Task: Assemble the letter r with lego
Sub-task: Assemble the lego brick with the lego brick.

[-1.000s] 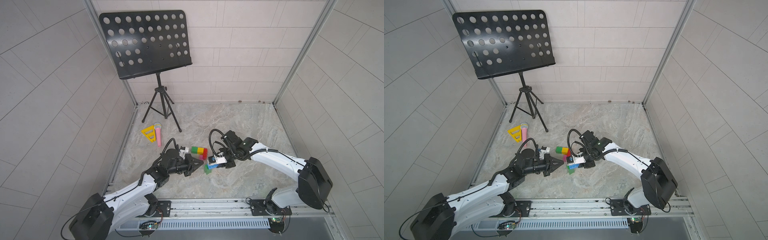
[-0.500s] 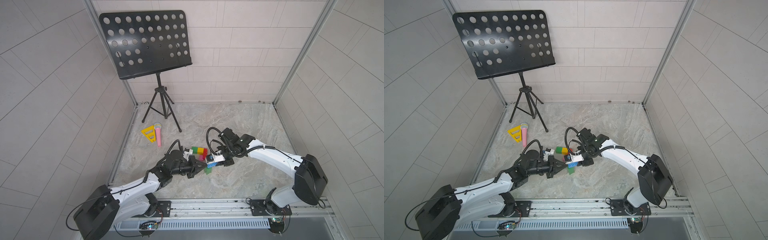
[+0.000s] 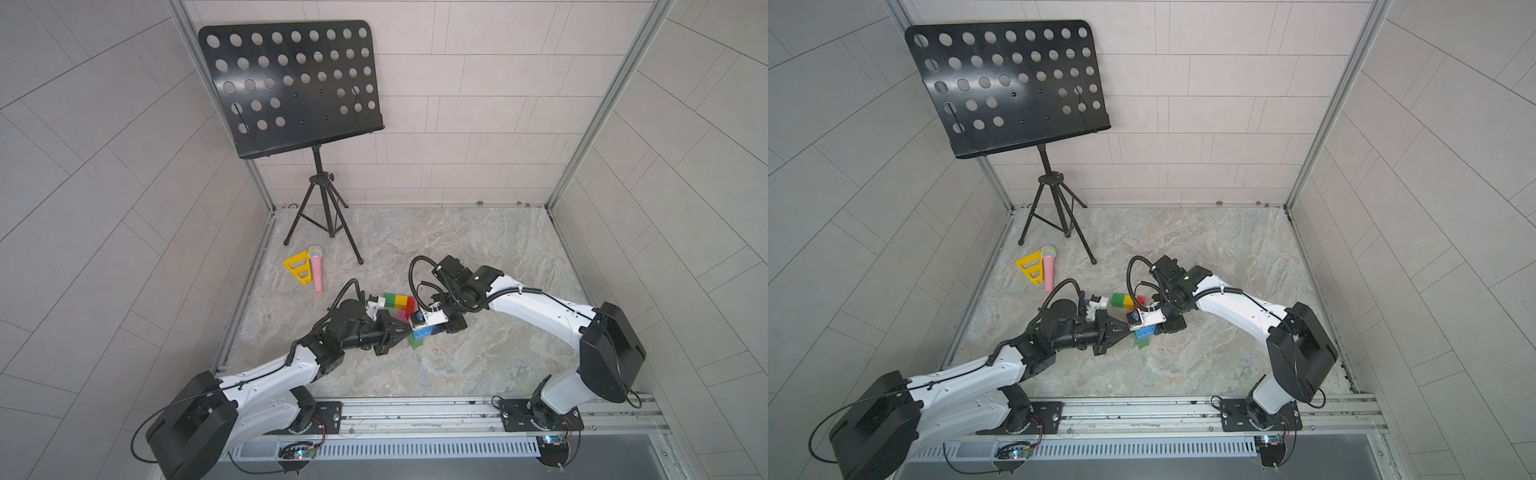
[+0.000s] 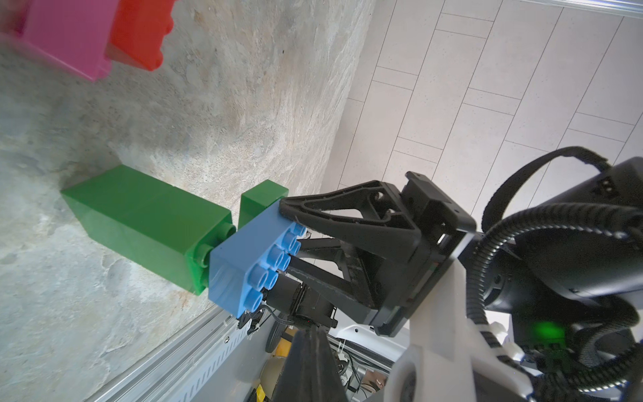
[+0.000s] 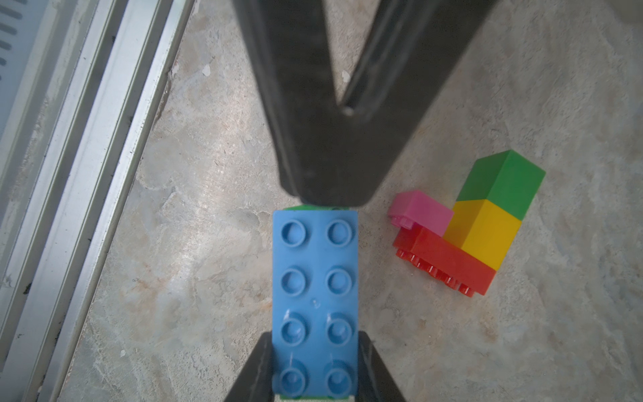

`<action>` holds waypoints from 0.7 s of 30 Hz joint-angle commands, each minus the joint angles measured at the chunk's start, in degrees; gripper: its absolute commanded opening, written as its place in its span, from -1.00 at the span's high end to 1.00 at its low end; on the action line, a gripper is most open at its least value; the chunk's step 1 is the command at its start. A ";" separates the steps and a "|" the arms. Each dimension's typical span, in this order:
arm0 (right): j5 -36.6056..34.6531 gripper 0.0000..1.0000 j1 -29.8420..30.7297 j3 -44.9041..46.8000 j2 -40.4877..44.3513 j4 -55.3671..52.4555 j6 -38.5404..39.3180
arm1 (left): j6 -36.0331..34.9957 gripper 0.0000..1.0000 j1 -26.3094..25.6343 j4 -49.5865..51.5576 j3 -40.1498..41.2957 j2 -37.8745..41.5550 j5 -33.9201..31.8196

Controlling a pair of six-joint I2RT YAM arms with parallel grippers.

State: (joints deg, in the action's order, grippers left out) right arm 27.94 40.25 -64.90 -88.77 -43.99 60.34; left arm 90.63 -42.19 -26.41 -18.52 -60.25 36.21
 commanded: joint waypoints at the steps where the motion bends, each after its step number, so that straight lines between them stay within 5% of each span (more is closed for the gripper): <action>1: -0.05 1.00 0.48 -1.79 -1.13 -2.73 1.89 | 0.77 1.00 -0.23 -2.55 -0.73 -0.30 0.43; 21: 0.19 1.00 0.71 -3.34 -3.62 -3.79 2.95 | 2.22 1.00 -0.65 -6.18 -0.82 -3.87 1.29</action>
State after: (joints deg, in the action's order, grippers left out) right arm 27.83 40.58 -67.59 -91.50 -45.76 61.76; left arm 91.77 -42.39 -28.99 -18.52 -63.13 36.51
